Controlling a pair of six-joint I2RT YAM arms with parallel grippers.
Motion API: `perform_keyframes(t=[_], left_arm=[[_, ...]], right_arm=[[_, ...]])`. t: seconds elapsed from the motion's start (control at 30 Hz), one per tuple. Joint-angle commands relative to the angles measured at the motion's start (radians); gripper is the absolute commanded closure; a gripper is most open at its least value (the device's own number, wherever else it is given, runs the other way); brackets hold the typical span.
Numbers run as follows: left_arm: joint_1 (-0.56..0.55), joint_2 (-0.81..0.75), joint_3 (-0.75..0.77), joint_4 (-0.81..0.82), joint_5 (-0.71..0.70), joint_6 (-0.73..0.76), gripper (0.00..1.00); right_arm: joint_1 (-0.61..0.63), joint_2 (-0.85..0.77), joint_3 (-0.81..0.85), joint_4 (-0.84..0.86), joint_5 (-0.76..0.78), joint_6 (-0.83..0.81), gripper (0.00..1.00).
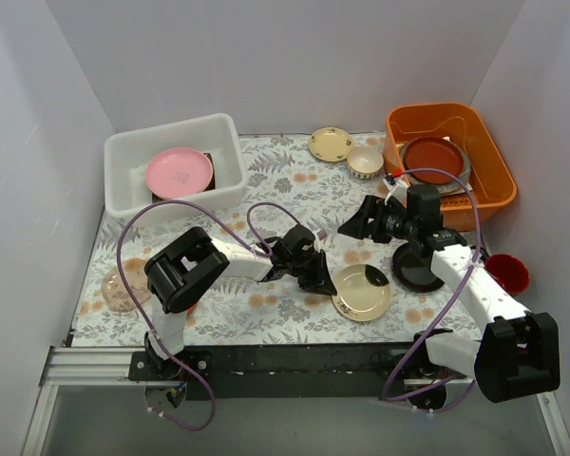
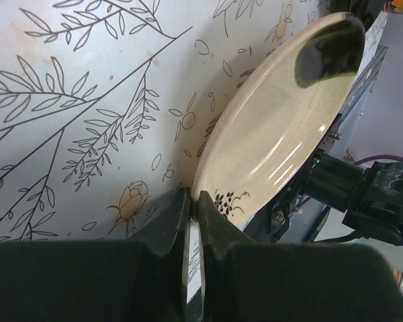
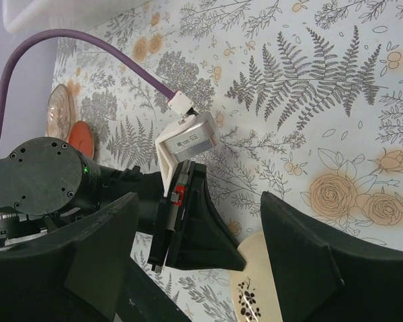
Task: Place the plates into the plastic bin on the countertop
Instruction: Pick up the plate at the center of the board, then place the plate in the plastic bin.
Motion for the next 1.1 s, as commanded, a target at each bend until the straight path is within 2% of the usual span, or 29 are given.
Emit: perform_keyframes(t=[0.0,0.37,0.83,1.07], left_arm=[[-0.004,-0.015,0.006,-0.080,-0.066,0.032,1.00],[0.045,-0.107,0.025,-0.179,-0.126,0.075,1.00],[0.210,-0.302,-0.033,-0.215,-0.099,0.118,1.00],[0.294,-0.363,0.000,-0.288,-0.100,0.155,1.00]], right_arm=[[-0.007,-0.028,-0.007,0.031,-0.021,-0.018,0.20],[-0.005,-0.030,-0.012,0.036,-0.026,-0.015,0.20],[-0.005,-0.022,-0.030,0.064,-0.047,0.005,0.20],[-0.005,-0.022,-0.033,0.070,-0.051,0.009,0.20]])
